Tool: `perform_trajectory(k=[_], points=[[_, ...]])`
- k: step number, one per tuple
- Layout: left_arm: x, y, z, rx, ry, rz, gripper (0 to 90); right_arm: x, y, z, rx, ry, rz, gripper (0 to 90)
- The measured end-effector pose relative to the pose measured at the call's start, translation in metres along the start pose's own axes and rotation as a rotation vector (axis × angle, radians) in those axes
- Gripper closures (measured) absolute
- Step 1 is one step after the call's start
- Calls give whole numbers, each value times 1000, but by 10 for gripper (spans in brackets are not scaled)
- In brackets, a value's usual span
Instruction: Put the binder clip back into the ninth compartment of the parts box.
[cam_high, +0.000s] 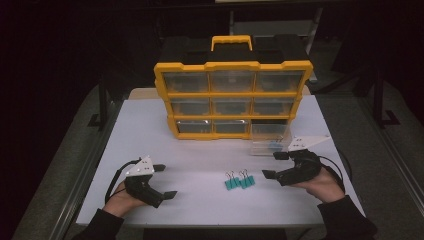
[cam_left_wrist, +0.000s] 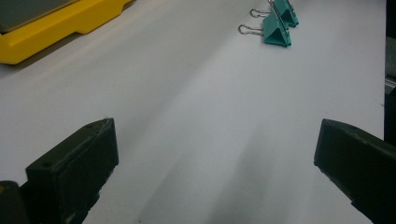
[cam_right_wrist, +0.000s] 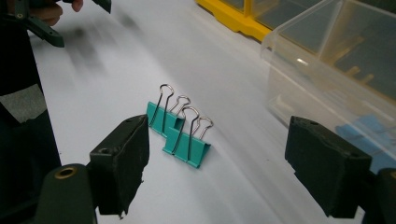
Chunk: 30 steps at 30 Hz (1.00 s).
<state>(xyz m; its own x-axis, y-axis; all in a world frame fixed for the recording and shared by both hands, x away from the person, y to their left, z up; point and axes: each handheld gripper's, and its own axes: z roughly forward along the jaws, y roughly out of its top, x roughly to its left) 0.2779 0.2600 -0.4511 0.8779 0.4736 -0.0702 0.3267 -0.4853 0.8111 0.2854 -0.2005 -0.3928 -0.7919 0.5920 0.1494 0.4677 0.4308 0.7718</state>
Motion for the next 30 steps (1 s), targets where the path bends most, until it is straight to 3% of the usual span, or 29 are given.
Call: perform_trajectory(k=[14, 30], points=[[-1, 0, 0, 2, -1, 2, 0, 5, -15, 30, 14, 24, 4, 218], [0, -1, 1, -5, -6, -7, 0, 3, -13, 44, -6, 26, 20, 235]])
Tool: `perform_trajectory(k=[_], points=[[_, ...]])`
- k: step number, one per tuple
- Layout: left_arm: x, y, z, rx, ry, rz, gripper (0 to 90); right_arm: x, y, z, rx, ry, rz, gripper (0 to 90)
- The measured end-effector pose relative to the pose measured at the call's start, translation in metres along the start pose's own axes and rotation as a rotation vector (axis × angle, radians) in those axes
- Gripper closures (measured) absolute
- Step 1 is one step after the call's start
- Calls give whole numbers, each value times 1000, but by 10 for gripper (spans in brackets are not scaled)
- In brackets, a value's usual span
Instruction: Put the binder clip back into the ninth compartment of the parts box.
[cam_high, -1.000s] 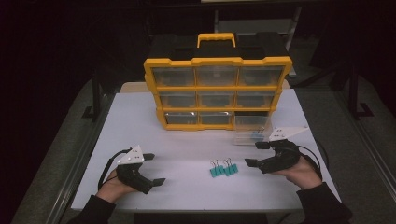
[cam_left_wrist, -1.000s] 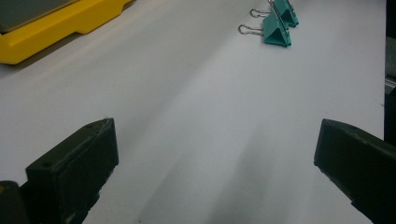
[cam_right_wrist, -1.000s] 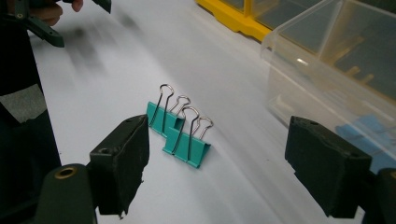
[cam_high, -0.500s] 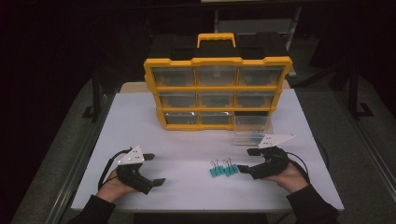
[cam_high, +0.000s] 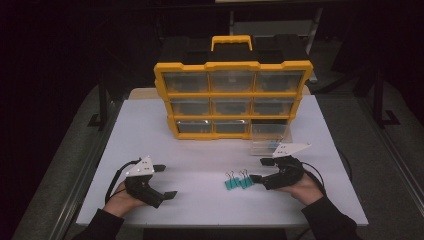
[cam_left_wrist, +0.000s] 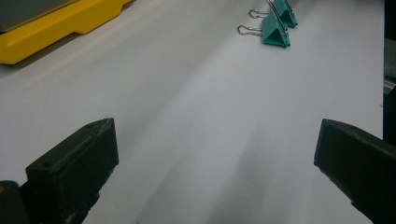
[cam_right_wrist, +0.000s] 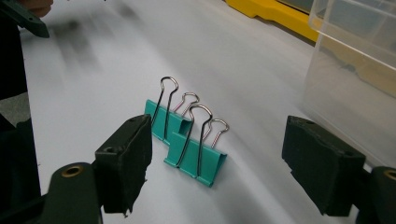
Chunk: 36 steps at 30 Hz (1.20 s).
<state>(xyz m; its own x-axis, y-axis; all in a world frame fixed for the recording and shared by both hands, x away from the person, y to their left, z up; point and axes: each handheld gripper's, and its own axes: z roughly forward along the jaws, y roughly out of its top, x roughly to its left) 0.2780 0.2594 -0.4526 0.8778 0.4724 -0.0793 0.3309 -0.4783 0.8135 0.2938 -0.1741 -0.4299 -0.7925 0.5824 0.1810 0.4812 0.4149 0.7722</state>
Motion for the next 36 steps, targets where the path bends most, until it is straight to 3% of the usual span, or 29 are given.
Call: perform_trajectory(k=[16, 23, 36], points=[[1, -1, 0, -3, -4, -3, 0, -1, 9, 19, 7, 17, 0, 313], [0, -1, 0, -1, -5, -2, 0, -4, 10, 26, 4, 25, 8, 386], [0, -1, 0, 1, -7, -1, 0, -4, 8, 44, 53, 53, 0, 530]])
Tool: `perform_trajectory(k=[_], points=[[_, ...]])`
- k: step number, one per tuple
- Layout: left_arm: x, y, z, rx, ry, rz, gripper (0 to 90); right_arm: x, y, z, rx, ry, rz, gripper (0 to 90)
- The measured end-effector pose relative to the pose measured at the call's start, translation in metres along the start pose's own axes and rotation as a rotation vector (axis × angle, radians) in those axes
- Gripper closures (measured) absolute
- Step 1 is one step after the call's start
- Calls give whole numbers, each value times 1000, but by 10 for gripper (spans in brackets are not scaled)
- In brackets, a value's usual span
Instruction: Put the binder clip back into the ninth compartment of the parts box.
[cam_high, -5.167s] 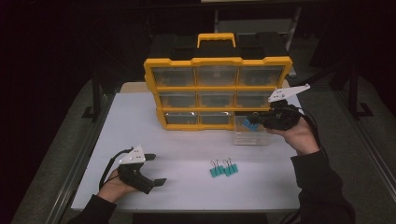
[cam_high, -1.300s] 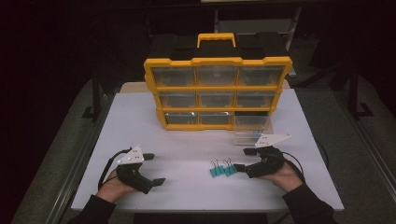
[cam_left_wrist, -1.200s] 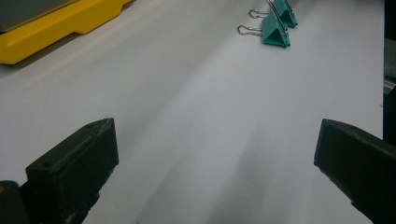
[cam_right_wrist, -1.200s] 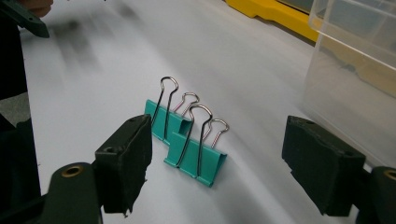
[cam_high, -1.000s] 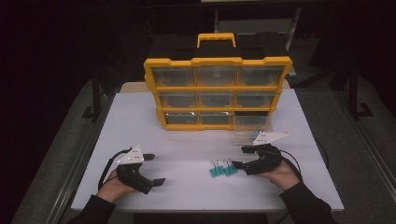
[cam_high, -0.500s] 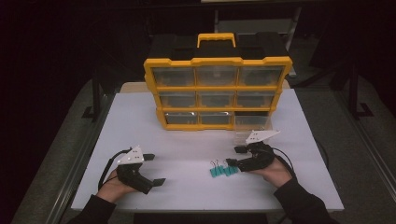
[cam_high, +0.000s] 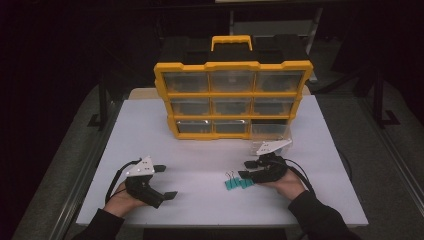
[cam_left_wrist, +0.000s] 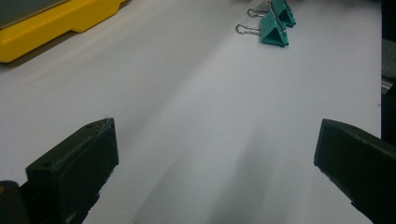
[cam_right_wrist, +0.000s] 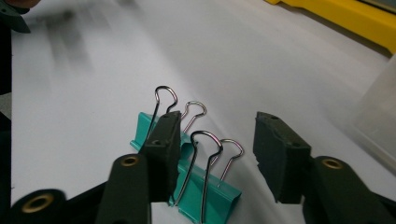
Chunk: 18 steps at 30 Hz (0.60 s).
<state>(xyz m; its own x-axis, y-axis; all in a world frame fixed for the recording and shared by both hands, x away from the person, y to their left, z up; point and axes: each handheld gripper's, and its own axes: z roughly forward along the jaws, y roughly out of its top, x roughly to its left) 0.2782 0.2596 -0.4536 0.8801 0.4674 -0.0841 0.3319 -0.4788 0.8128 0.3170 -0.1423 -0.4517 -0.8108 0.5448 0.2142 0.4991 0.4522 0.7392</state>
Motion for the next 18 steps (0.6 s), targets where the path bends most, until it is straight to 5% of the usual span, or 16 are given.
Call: perform_trajectory(k=[18], points=[[0, 0, 0, 4, -1, 2, 0, -3, -3, 6, 32, 56, 19, 745]])
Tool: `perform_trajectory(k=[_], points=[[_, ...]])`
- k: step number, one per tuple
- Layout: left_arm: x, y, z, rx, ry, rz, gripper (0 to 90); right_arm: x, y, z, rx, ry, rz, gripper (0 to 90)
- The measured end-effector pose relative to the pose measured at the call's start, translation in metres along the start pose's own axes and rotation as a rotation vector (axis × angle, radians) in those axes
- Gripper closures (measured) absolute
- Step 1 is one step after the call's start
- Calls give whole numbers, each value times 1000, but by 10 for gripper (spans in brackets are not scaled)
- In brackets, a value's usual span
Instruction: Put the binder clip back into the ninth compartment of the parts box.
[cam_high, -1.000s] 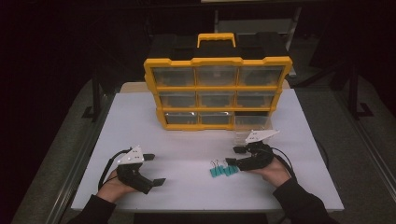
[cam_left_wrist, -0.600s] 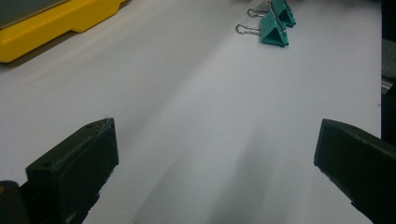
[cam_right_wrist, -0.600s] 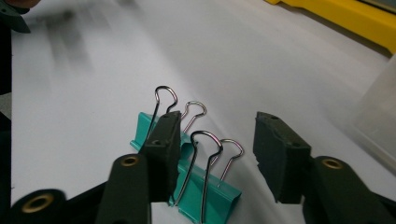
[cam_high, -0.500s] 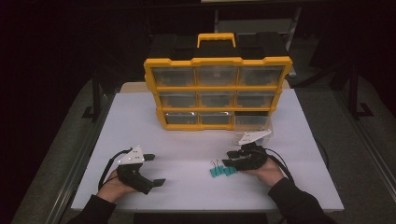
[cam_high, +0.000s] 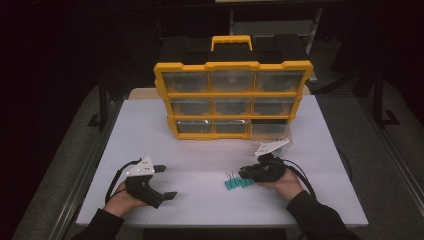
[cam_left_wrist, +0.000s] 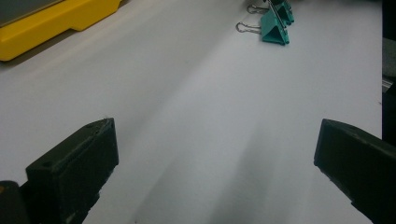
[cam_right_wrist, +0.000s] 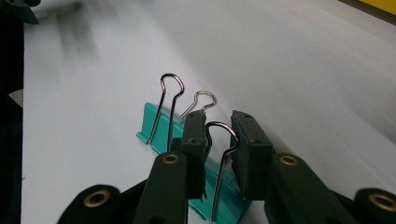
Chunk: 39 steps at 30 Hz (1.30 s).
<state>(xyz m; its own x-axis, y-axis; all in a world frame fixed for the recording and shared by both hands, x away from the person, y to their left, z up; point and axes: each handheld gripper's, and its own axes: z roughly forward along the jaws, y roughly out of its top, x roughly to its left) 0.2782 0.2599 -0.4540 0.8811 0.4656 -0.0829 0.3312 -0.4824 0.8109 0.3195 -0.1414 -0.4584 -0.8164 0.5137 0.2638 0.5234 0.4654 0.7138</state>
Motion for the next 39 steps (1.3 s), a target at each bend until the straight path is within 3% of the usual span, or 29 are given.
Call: perform_trajectory(k=[8, 16, 39], points=[[-1, 0, 0, 1, 1, 2, 0, 2, 0, -4, -12, 30, -8, 794], [0, 0, 0, 5, -1, 2, 0, 5, 1, -7, -24, 92, -16, 868], [3, -2, 1, 1, -11, -7, 0, 9, 3, -31, -81, 47, -40, 874]])
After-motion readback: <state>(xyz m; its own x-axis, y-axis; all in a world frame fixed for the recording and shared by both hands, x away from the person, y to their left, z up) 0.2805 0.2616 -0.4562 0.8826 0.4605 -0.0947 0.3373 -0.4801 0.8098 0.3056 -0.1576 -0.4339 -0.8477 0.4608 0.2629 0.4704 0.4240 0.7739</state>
